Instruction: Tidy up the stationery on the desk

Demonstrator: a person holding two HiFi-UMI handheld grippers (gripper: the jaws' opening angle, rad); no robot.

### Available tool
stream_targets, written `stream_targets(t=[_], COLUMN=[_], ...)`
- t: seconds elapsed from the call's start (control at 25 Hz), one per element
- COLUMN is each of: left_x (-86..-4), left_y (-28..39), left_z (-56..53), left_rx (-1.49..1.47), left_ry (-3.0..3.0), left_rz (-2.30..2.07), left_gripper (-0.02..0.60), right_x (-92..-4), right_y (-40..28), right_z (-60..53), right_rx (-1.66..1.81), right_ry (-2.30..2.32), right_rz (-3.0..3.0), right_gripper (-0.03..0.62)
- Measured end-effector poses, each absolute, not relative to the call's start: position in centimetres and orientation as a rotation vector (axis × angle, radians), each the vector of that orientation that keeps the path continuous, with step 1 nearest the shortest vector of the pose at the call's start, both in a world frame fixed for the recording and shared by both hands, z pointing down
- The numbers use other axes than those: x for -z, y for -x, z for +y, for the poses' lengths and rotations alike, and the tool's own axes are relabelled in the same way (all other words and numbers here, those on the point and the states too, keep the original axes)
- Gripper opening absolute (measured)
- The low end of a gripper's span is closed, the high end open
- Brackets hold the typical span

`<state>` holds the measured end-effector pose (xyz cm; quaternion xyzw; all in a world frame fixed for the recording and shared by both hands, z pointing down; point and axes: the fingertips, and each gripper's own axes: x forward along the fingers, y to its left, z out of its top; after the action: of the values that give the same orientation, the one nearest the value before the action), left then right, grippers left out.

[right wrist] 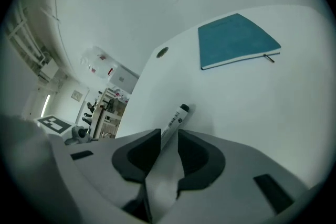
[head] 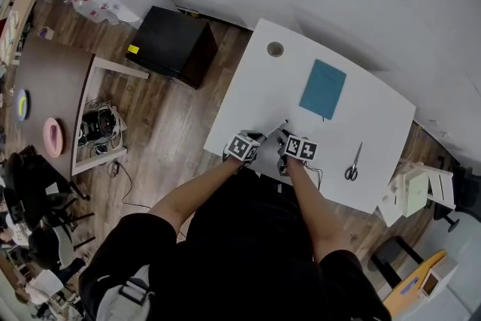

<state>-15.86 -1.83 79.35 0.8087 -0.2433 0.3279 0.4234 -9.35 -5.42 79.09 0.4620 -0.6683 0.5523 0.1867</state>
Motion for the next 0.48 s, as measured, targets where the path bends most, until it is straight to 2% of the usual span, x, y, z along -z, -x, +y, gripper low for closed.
stream_targets(t=[0.48], left_x=[-78.8], left_y=[12.0], left_z=[0.7], left_rx=[-0.751], left_ry=[-2.015], left_rz=[-0.344], left_gripper=[0.021], right_x=[-79.5], right_y=[8.8], right_z=[-4.9], right_rx=[-1.455], right_ry=[-1.361], right_rz=[-1.797], right_gripper=[0.110])
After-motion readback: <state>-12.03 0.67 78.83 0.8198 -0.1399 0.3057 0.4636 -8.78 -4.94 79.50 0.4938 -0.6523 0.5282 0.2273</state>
